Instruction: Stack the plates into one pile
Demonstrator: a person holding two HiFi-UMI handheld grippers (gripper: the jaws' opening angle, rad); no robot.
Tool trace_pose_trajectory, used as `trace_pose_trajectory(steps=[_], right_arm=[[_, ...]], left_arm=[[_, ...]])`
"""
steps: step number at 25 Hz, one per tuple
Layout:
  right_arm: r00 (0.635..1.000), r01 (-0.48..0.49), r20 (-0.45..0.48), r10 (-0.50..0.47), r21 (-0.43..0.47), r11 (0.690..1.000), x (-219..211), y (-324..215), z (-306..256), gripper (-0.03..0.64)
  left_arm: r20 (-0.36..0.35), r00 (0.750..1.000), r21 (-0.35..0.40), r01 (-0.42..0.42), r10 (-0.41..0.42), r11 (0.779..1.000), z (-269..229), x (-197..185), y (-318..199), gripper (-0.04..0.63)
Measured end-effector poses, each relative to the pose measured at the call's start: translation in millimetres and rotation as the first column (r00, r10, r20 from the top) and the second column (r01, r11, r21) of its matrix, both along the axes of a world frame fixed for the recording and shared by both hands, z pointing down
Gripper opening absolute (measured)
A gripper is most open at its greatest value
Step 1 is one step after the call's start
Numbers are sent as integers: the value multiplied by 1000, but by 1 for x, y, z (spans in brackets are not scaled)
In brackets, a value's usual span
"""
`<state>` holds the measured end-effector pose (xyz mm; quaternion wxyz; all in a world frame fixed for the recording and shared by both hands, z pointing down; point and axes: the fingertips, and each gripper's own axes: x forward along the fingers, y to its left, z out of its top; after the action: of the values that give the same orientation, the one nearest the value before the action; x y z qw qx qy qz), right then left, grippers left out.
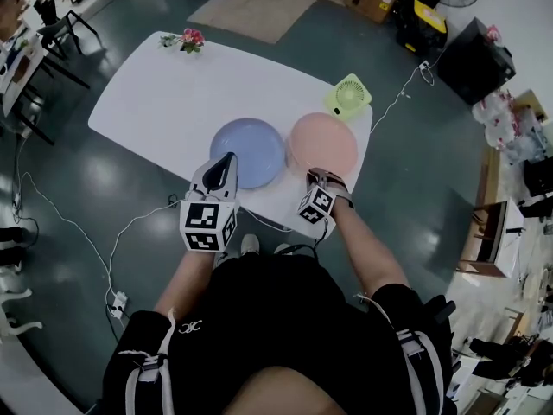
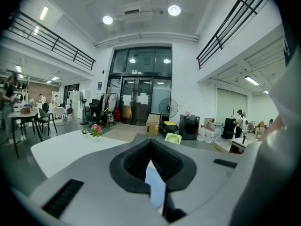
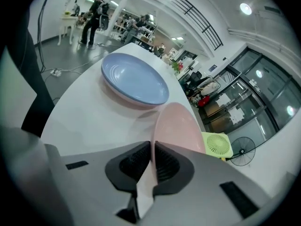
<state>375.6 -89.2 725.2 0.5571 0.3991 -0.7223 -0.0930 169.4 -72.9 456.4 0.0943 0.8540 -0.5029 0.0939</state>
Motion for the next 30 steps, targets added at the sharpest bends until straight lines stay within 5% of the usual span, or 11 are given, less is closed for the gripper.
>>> trace_pose_trajectory(steps=[7, 16, 23, 30], right_arm=[[1000, -2, 27, -1, 117, 993, -22, -14, -47, 34], [982, 167, 55, -183, 220, 961, -103, -19, -103, 34], [932, 341, 56, -357, 193, 920, -185, 2, -96, 35], [882, 466, 40, -470, 74, 882, -228, 31, -50, 38]], left_arm=[[-12, 1000, 21, -5, 5, 1000, -7, -4, 5, 14], [-23, 997, 16, 74, -74, 997, -6, -38, 20, 14], [-22, 982, 9, 188, -187, 982, -4, -88, 40, 14], [-14, 958, -13, 287, -287, 958, 7, -129, 60, 14]])
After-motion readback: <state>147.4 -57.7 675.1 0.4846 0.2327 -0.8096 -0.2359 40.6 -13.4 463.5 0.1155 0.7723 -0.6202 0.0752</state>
